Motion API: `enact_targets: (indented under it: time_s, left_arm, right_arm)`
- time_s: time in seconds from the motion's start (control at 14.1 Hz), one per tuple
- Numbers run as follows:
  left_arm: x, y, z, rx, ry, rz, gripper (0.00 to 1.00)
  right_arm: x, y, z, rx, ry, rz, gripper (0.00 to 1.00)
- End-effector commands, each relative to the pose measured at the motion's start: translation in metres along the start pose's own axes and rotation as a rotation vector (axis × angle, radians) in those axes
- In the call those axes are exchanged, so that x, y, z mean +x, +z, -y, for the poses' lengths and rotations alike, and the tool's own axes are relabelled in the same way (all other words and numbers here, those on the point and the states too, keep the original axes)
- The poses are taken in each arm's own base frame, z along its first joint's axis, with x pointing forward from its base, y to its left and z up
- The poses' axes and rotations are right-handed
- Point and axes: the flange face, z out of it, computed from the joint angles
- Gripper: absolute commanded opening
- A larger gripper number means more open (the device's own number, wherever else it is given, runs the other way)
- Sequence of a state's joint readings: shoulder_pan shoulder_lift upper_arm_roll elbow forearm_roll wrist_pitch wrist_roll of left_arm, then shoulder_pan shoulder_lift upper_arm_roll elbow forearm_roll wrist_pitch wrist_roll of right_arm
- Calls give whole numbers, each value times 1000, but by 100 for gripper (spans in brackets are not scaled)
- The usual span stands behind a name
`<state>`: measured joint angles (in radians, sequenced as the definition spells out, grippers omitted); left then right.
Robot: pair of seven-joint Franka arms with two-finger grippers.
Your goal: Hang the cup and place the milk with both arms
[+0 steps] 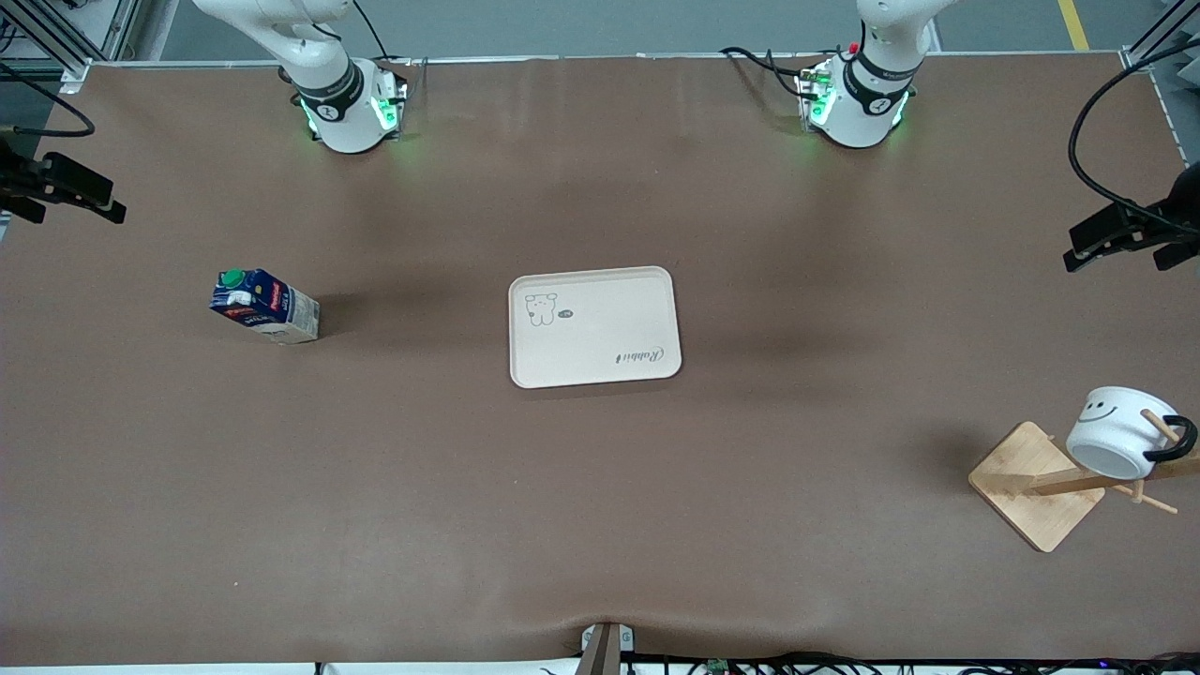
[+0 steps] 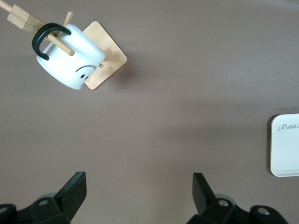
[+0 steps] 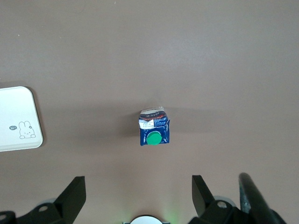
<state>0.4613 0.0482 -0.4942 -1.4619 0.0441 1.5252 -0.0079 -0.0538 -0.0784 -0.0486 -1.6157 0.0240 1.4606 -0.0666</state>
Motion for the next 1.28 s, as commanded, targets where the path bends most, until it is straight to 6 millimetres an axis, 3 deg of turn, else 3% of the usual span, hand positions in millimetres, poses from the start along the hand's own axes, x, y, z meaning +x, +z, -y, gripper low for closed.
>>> enact_targets:
  time_s: [0.0, 0.14, 0.43, 0.71, 0.85, 1.21]
  left_arm:
    - [-16, -17, -10, 37, 35, 8, 100]
    - [-21, -15, -32, 42, 71, 19, 100]
    - [-34, -10, -45, 50, 73, 80, 100]
    - [-52, -9, -47, 55, 72, 84, 100]
    - [-59, -9, -36, 53, 30, 73, 100]
    - [-57, -18, -32, 41, -10, 4, 100]
  right_arm:
    - [-1, -8, 0, -17, 16, -5, 100]
    - [-1, -8, -1, -17, 18, -5, 100]
    - [0, -7, 2, -17, 10, -3, 100]
    - [0, -8, -1, -18, 18, -7, 100]
    - [0, -9, 0, -19, 17, -8, 100]
    - [2, -9, -2, -20, 20, -10, 100]
